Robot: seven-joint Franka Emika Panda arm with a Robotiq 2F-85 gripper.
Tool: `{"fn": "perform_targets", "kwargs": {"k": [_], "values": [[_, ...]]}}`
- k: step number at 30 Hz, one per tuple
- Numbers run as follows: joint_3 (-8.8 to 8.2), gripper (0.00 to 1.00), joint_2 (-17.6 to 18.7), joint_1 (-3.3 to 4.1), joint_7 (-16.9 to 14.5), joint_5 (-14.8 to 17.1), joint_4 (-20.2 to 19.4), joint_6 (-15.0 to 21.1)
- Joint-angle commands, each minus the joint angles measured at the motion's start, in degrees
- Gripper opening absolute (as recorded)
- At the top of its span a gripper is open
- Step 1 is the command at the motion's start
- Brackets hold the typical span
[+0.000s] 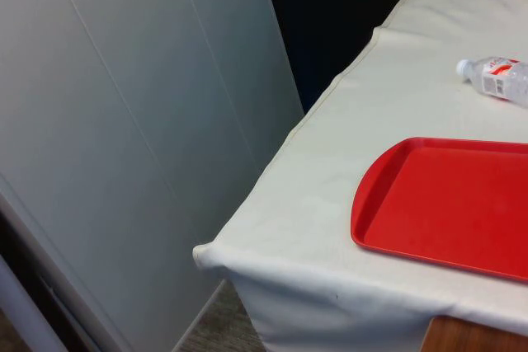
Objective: Place the bottle upright on the tray.
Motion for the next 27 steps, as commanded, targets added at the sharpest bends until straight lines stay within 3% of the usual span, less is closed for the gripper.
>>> {"fn": "perform_targets", "kwargs": {"k": [1,7,8,9,15,16,17,23,24,25,27], "values": [[-0.17,1.00,-2.52,0.52,0.29,-0.46,-3.55,1.89],[0.11,1.00,-2.41,0.52,0.63,-0.11,-4.24,3.04],[0.23,1.00,0.00,0.11,0.34,0.00,-1.03,1.09],[0.29,1.00,-2.41,0.46,0.74,-0.06,-4.58,3.44],[0.74,1.00,-2.46,0.40,1.20,0.11,-5.56,4.93],[0.80,1.00,-0.06,0.11,1.03,0.06,-2.29,3.09],[0.80,1.00,-2.46,0.40,1.26,0.11,-5.67,5.10],[1.03,1.00,-2.58,0.40,1.60,-0.06,-7.10,7.05],[1.09,1.00,-0.23,0.11,1.43,0.11,-3.95,5.21],[1.03,1.00,-2.58,0.40,1.66,-0.06,-7.39,7.39],[1.03,1.00,-2.64,0.46,1.72,-0.11,-8.02,8.08]]}}
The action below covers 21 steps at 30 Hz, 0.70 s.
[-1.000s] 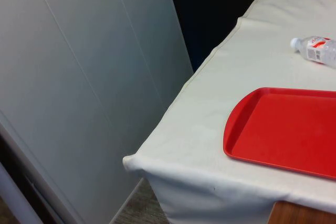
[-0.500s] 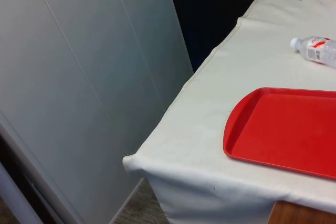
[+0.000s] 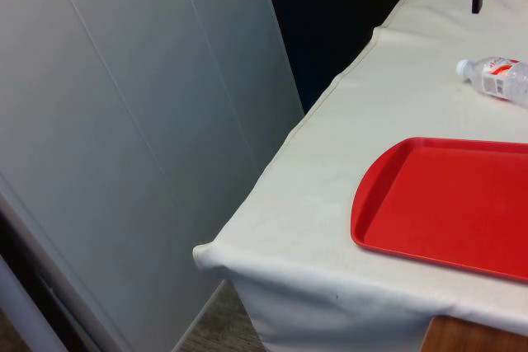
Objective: Place the bottle upright on the tray.
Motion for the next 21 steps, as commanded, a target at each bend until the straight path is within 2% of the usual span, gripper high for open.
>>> {"fn": "perform_targets", "kwargs": {"k": [1,5,6,7,14,15,21], "values": [[-0.06,1.00,-2.35,0.34,0.23,-0.23,-3.44,2.18],[-0.11,1.00,-2.46,0.11,0.00,-0.29,-4.18,2.75],[0.00,1.00,-0.57,-0.06,0.00,-0.06,-1.66,1.38],[-0.11,1.00,-2.23,0.06,0.06,-0.23,-3.95,2.58],[-0.06,1.00,-1.66,-0.06,0.17,-0.06,-3.44,1.38],[-0.11,1.00,-2.41,-0.06,0.29,-0.17,-4.58,2.35],[-0.40,1.00,-4.53,0.00,0.06,-0.34,-7.45,2.81]]}}
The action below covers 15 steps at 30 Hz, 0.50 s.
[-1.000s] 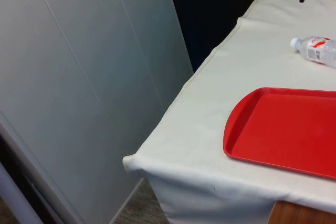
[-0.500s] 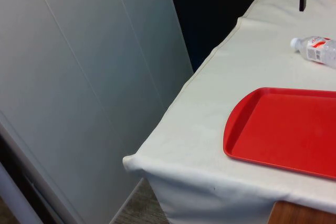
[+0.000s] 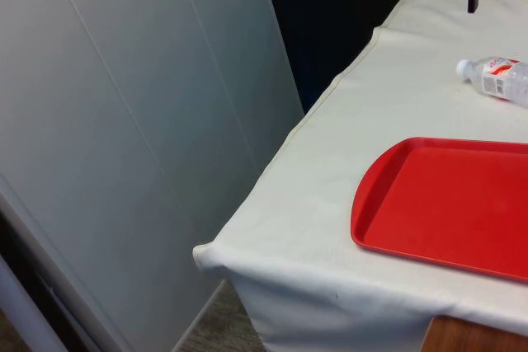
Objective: Place the bottle upright on the tray.
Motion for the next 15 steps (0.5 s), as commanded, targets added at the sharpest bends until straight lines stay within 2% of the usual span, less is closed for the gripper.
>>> {"fn": "perform_targets", "kwargs": {"k": [1,3,4,5,12,13,14,15], "values": [[-0.17,1.00,-1.89,0.11,-0.11,-0.23,-2.69,1.43],[-0.17,1.00,-2.46,0.11,-0.11,-0.34,-3.50,1.49],[-0.06,1.00,-0.92,-0.11,-0.06,-0.11,-1.38,0.00],[-0.23,1.00,-2.98,0.06,-0.17,-0.40,-4.24,1.49],[-0.23,1.00,-4.81,-0.11,-0.29,-0.63,-6.76,1.60],[-0.11,1.00,-2.98,-0.29,-0.17,-0.34,-4.30,0.06],[-0.23,1.00,-5.27,-0.17,-0.29,-0.74,-7.45,1.66],[-0.23,1.00,-5.56,-0.23,-0.29,-0.74,-7.85,1.66]]}}
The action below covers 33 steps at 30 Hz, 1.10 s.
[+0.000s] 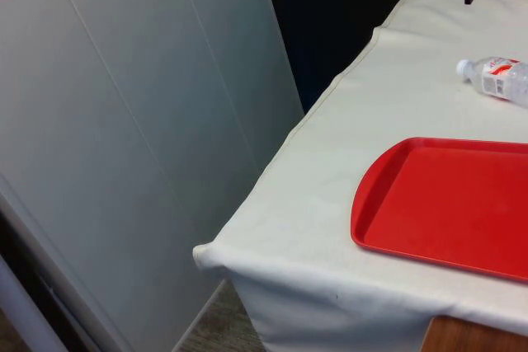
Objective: Place the bottle upright on the tray.
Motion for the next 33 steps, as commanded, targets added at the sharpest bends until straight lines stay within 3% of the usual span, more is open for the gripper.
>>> {"fn": "perform_targets", "kwargs": {"k": [1,7,8,9,17,18,19,25,26,27,33], "values": [[-0.11,1.00,-2.29,0.11,-0.11,-0.40,-3.15,1.55],[-0.17,1.00,-3.95,-0.06,-0.17,-0.57,-5.44,1.60],[0.00,1.00,-2.01,-0.17,-0.06,-0.23,-2.81,0.06],[-0.17,1.00,-4.53,-0.11,-0.17,-0.63,-6.25,1.66],[-0.17,1.00,-7.39,-0.29,-0.17,-0.92,-10.26,2.18],[0.00,1.00,-5.61,-0.46,-0.11,-0.52,-7.91,0.80],[-0.17,1.00,-7.73,-0.34,-0.17,-0.97,-10.77,2.29],[-0.17,1.00,-10.26,-0.52,-0.11,-1.32,-14.32,2.92],[0.00,1.00,-8.77,-0.63,-0.11,-0.97,-12.38,1.60],[-0.17,1.00,-10.66,-0.52,-0.11,-1.38,-14.90,3.09],[-0.17,1.00,-13.52,-0.63,0.00,-1.72,-18.79,3.95]]}}
